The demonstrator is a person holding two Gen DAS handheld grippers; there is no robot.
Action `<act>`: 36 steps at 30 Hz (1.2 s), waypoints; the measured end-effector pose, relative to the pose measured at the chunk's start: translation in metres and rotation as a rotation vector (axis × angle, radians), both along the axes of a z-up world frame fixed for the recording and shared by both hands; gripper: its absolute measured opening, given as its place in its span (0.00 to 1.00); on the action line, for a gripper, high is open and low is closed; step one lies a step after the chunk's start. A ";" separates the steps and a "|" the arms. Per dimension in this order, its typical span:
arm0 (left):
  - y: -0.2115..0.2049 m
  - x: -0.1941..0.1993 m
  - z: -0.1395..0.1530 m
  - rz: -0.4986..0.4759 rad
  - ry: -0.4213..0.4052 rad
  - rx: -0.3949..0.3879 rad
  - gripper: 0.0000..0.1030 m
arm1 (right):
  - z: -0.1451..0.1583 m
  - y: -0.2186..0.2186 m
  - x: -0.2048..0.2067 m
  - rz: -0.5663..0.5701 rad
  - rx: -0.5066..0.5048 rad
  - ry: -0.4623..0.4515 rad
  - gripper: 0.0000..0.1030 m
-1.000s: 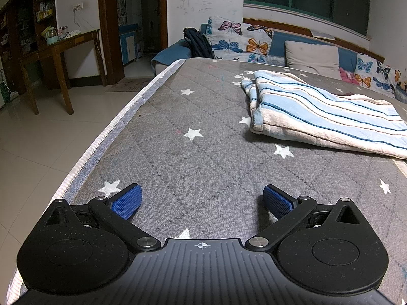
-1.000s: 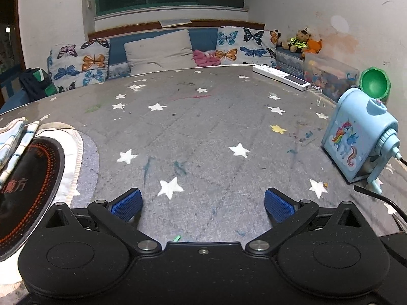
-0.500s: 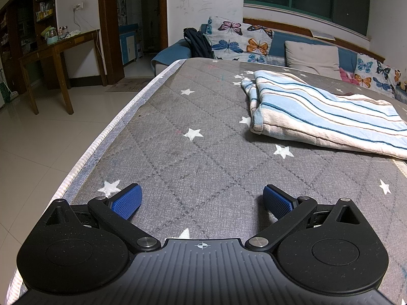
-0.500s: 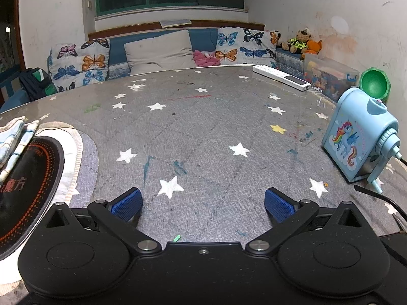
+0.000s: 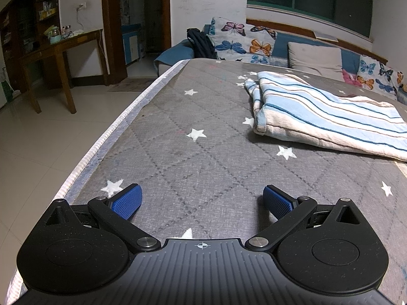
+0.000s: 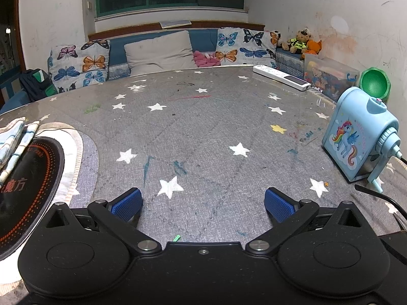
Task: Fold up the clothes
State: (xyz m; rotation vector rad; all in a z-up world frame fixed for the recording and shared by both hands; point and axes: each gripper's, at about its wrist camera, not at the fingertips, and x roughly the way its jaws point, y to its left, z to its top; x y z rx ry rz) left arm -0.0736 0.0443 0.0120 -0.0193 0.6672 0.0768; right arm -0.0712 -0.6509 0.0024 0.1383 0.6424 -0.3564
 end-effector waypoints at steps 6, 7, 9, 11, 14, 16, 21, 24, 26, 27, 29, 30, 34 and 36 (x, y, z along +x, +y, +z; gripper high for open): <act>0.001 0.000 0.000 0.024 -0.001 0.003 0.99 | 0.000 0.002 -0.001 0.000 0.001 0.000 1.00; 0.001 0.000 0.000 0.031 -0.001 0.004 0.99 | 0.000 0.002 -0.001 0.000 0.001 0.000 1.00; 0.002 -0.001 0.000 0.041 -0.001 0.006 0.99 | 0.000 0.003 -0.001 0.000 0.001 0.000 1.00; 0.002 -0.001 0.000 0.058 -0.002 0.009 0.99 | 0.000 0.003 -0.001 0.000 0.001 0.000 1.00; 0.005 -0.002 0.001 0.092 -0.004 0.009 0.99 | 0.000 0.003 -0.001 0.000 0.001 0.000 1.00; 0.006 -0.003 0.001 0.114 -0.006 0.012 0.99 | 0.000 0.003 -0.001 0.000 0.002 0.000 1.00; 0.009 -0.007 0.003 0.180 -0.011 0.027 0.99 | 0.000 0.003 -0.001 0.000 0.001 0.000 1.00; 0.009 -0.009 0.004 0.213 -0.015 0.046 0.99 | 0.000 0.004 -0.001 0.000 0.001 0.000 1.00; 0.008 -0.010 0.005 0.229 -0.016 0.057 0.99 | 0.000 0.003 -0.001 0.000 0.001 0.000 1.00; 0.008 -0.011 0.005 0.241 -0.017 0.066 0.99 | 0.000 0.003 -0.001 0.000 0.001 0.000 1.00; 0.008 -0.011 0.005 0.252 -0.019 0.071 0.99 | 0.000 0.004 -0.001 0.000 0.001 0.000 1.00; 0.009 -0.012 0.006 0.262 -0.021 0.073 0.99 | 0.000 0.003 -0.001 0.000 0.001 0.000 1.00; 0.012 -0.015 0.007 0.291 -0.028 0.070 0.99 | 0.000 0.004 -0.001 0.000 0.001 0.000 1.00; 0.013 -0.016 0.008 0.298 -0.030 0.070 0.99 | 0.000 0.004 -0.001 0.000 0.001 0.000 1.00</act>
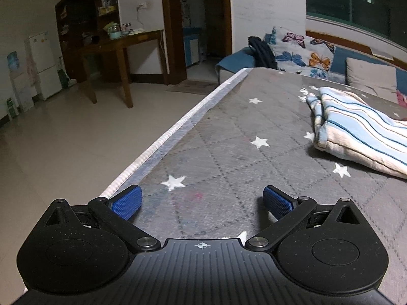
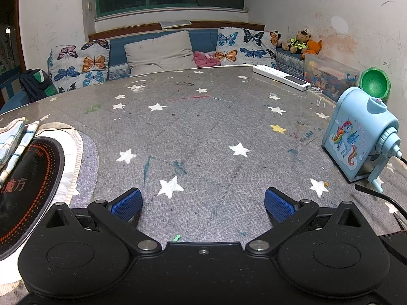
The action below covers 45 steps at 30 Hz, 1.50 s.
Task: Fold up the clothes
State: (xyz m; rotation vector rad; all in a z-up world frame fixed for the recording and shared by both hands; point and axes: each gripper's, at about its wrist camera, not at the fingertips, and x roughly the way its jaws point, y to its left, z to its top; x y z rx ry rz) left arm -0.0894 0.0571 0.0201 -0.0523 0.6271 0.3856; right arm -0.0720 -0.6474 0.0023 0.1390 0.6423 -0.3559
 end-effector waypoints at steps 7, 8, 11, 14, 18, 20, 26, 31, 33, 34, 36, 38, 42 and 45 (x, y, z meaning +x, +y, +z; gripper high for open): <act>0.001 -0.004 0.003 0.031 -0.007 0.009 0.99 | 0.000 0.000 0.001 0.000 0.000 0.000 1.00; 0.001 -0.004 0.003 0.033 -0.008 0.007 0.99 | 0.000 0.001 0.001 0.000 0.000 0.000 1.00; 0.002 -0.006 0.003 0.049 -0.010 0.007 0.99 | 0.000 0.001 0.001 0.000 -0.001 0.000 1.00; 0.002 -0.009 0.005 0.088 -0.023 0.023 0.99 | 0.000 0.001 0.001 0.000 -0.002 0.002 1.00; 0.006 -0.013 0.005 0.129 -0.030 0.012 0.99 | 0.000 0.002 0.002 0.000 -0.003 0.004 1.00; 0.006 -0.014 0.006 0.141 -0.035 0.016 0.99 | 0.000 0.002 0.002 0.000 -0.003 0.005 1.00; 0.010 -0.021 0.008 0.214 -0.056 0.014 0.99 | 0.000 0.004 0.004 0.000 -0.002 0.005 1.00; 0.016 -0.030 0.010 0.295 -0.080 0.000 0.99 | 0.000 0.003 0.003 0.000 -0.002 0.005 1.00; 0.018 -0.033 0.011 0.313 -0.086 -0.005 0.99 | 0.000 0.003 0.004 0.000 -0.002 0.005 1.00; 0.019 -0.034 0.011 0.318 -0.088 -0.011 0.99 | -0.001 0.004 0.004 0.000 -0.002 0.005 1.00; 0.021 -0.037 0.012 0.323 -0.092 -0.018 0.99 | -0.001 0.004 0.004 0.000 -0.002 0.005 1.00; 0.022 -0.039 0.012 0.330 -0.096 -0.023 0.99 | -0.001 0.004 0.004 0.000 -0.002 0.005 1.00; 0.024 -0.041 0.012 0.335 -0.096 -0.032 0.99 | -0.001 0.004 0.005 0.000 -0.002 0.005 1.00; 0.025 -0.042 0.012 0.341 -0.091 -0.036 0.99 | -0.001 0.004 0.005 0.000 -0.002 0.005 1.00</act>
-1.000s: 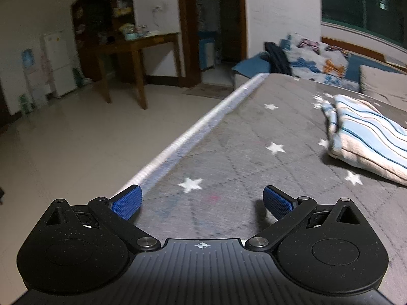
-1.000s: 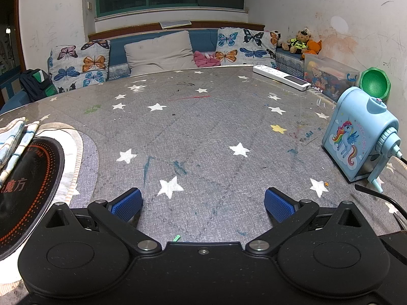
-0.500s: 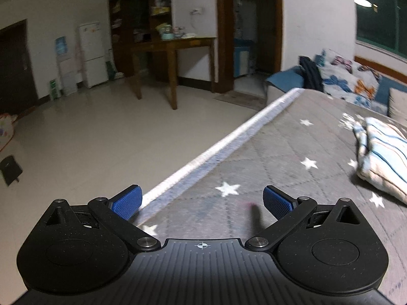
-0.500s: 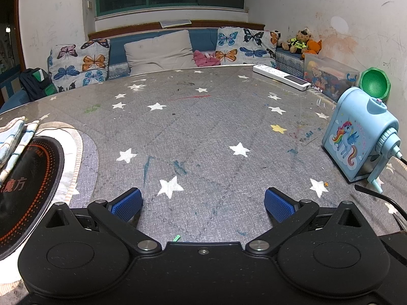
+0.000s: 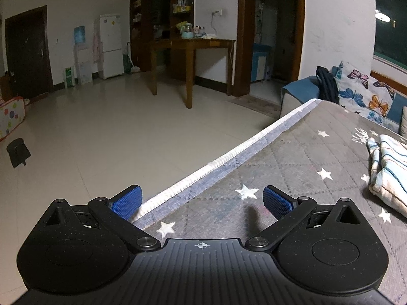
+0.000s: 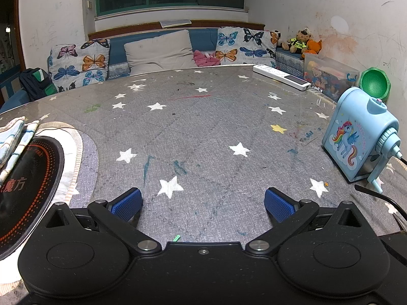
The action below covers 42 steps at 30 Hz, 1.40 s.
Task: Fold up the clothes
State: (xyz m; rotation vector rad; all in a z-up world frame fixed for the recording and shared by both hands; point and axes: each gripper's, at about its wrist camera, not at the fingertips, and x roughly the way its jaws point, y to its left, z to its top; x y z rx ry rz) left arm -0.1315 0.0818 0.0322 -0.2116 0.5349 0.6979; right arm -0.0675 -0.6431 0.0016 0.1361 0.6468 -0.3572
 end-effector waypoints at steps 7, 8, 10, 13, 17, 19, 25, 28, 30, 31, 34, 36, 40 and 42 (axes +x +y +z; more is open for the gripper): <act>-0.004 -0.024 0.005 0.003 0.004 0.008 0.99 | 0.000 0.000 0.000 0.000 0.000 0.000 1.00; -0.004 -0.022 0.005 0.002 0.004 0.007 0.99 | 0.000 0.000 0.000 0.000 0.000 0.000 1.00; -0.004 -0.023 0.004 0.003 0.003 0.005 0.99 | 0.000 0.000 0.000 0.000 0.000 0.000 1.00; -0.004 -0.029 0.005 0.004 -0.003 -0.008 0.99 | 0.000 0.000 0.000 0.000 0.000 0.000 1.00; -0.005 -0.030 0.005 0.001 -0.007 -0.016 0.99 | 0.000 0.000 0.000 0.000 0.000 0.000 1.00; -0.005 -0.031 0.005 -0.004 -0.005 -0.018 0.99 | 0.000 0.000 0.000 0.000 0.000 0.000 1.00; -0.007 -0.031 0.002 -0.009 -0.004 -0.024 0.99 | 0.000 0.000 0.000 0.000 0.000 0.000 1.00; -0.008 -0.032 0.002 -0.005 0.008 -0.029 0.99 | 0.000 0.000 0.000 0.000 0.000 0.000 1.00; -0.008 -0.026 0.000 -0.006 0.010 -0.028 0.99 | 0.000 0.000 0.000 0.000 0.000 0.000 1.00; -0.008 -0.026 0.000 -0.007 0.011 -0.027 0.99 | 0.000 0.000 0.000 0.000 0.000 0.000 1.00; -0.008 -0.025 -0.001 -0.007 0.014 -0.029 0.99 | 0.000 0.000 0.000 0.000 0.000 0.000 1.00; -0.010 -0.026 -0.002 -0.006 0.016 -0.028 0.99 | 0.000 0.000 0.000 0.000 0.000 0.000 1.00; 0.004 -0.029 0.000 -0.012 0.024 -0.028 0.99 | 0.000 0.000 0.000 0.000 0.000 0.000 1.00; 0.004 -0.029 -0.001 -0.012 0.025 -0.029 0.99 | 0.000 0.000 0.000 0.000 0.000 0.000 1.00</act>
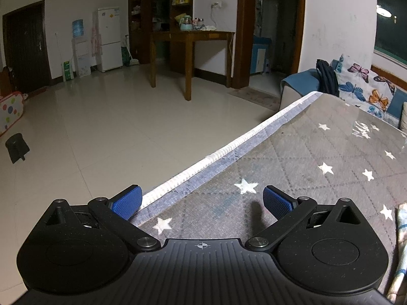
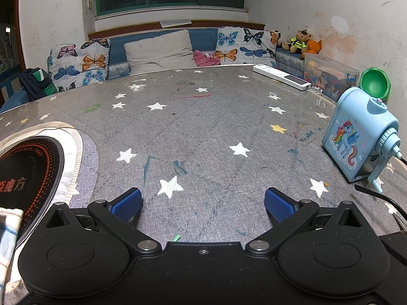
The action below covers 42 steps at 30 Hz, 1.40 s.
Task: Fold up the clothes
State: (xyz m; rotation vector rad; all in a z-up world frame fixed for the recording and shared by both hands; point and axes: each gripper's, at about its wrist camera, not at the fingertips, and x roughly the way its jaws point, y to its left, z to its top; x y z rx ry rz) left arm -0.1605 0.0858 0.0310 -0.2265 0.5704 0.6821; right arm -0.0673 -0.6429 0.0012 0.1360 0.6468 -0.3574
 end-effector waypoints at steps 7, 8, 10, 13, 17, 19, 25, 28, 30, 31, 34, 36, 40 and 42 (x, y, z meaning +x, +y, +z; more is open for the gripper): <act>0.001 0.008 -0.003 -0.006 0.011 0.005 0.99 | 0.000 0.000 0.000 0.000 0.000 0.000 1.00; 0.002 0.009 -0.004 -0.007 0.013 0.006 0.99 | 0.000 0.000 0.000 0.000 0.000 0.000 1.00; 0.002 0.008 -0.005 -0.009 0.015 0.007 0.99 | 0.000 0.000 0.000 0.000 0.000 0.000 1.00; 0.001 0.012 -0.006 -0.014 0.018 0.007 0.99 | 0.000 0.000 0.000 0.000 0.000 0.000 1.00; 0.000 0.015 -0.007 -0.012 0.021 0.011 0.99 | 0.000 0.000 0.000 0.000 0.000 0.000 1.00; 0.000 0.016 -0.008 -0.010 0.019 0.010 0.99 | 0.000 0.000 0.000 0.000 0.000 0.000 1.00; -0.003 0.023 -0.008 -0.011 0.019 0.009 0.99 | 0.000 0.000 0.000 0.000 0.000 0.000 1.00; -0.003 0.023 -0.008 -0.012 0.020 0.008 0.99 | 0.000 0.000 0.000 0.000 0.000 0.000 1.00; -0.003 0.022 -0.008 -0.012 0.021 0.007 0.99 | 0.000 0.000 0.000 0.000 0.000 0.000 1.00; -0.003 0.022 -0.008 -0.011 0.021 0.007 0.99 | 0.000 0.000 0.000 0.000 0.000 0.000 1.00; -0.004 0.025 -0.006 -0.014 0.020 0.003 0.99 | 0.000 0.000 0.000 0.000 0.000 0.000 1.00; -0.004 0.026 -0.006 -0.015 0.018 0.000 0.99 | 0.000 0.000 0.000 0.000 0.000 0.000 1.00; -0.004 0.028 -0.006 -0.017 0.022 0.000 0.99 | 0.000 0.000 0.000 0.000 0.000 0.000 1.00; -0.004 0.028 -0.005 -0.019 0.023 0.001 0.99 | 0.000 0.000 0.000 0.000 0.000 0.000 1.00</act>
